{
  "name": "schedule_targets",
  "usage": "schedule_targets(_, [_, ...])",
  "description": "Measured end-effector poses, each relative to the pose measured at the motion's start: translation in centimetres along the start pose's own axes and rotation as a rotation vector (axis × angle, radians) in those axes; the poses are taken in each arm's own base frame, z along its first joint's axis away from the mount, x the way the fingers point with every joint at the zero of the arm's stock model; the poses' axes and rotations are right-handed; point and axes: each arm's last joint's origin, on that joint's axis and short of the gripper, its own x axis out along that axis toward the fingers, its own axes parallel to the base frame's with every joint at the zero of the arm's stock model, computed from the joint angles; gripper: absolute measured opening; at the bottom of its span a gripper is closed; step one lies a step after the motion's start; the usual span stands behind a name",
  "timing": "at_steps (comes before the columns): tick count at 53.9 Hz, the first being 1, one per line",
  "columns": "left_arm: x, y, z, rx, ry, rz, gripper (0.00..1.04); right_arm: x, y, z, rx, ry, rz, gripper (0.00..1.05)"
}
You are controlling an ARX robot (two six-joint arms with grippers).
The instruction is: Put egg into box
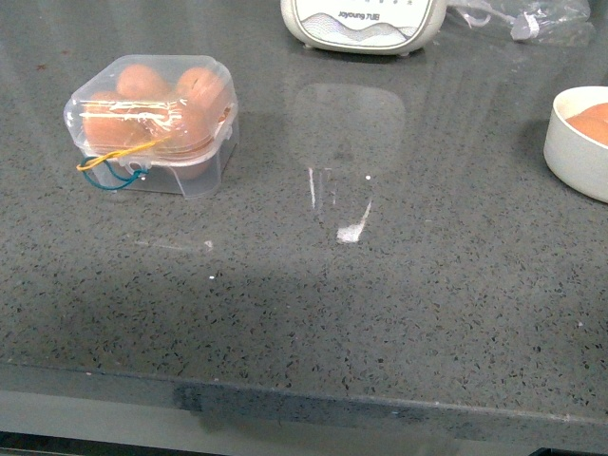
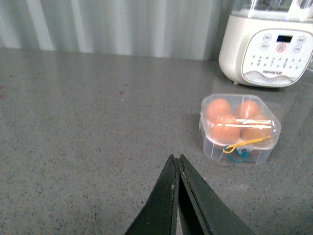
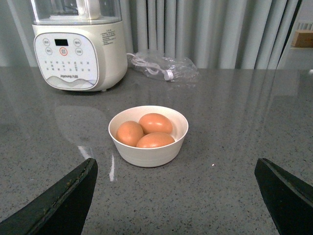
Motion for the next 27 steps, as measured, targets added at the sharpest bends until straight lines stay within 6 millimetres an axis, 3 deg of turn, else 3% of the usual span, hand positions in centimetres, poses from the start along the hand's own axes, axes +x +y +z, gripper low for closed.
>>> schedule_targets(12, [-0.06,0.00,0.01,0.000,-0.004,0.000,0.07,0.00,0.00,0.00,0.000,0.000,0.000,0.97])
schedule_targets(27, [-0.07,0.00,0.02,0.000,-0.004,0.000,0.51,0.00,0.00,0.00,0.000,0.000,0.000,0.97])
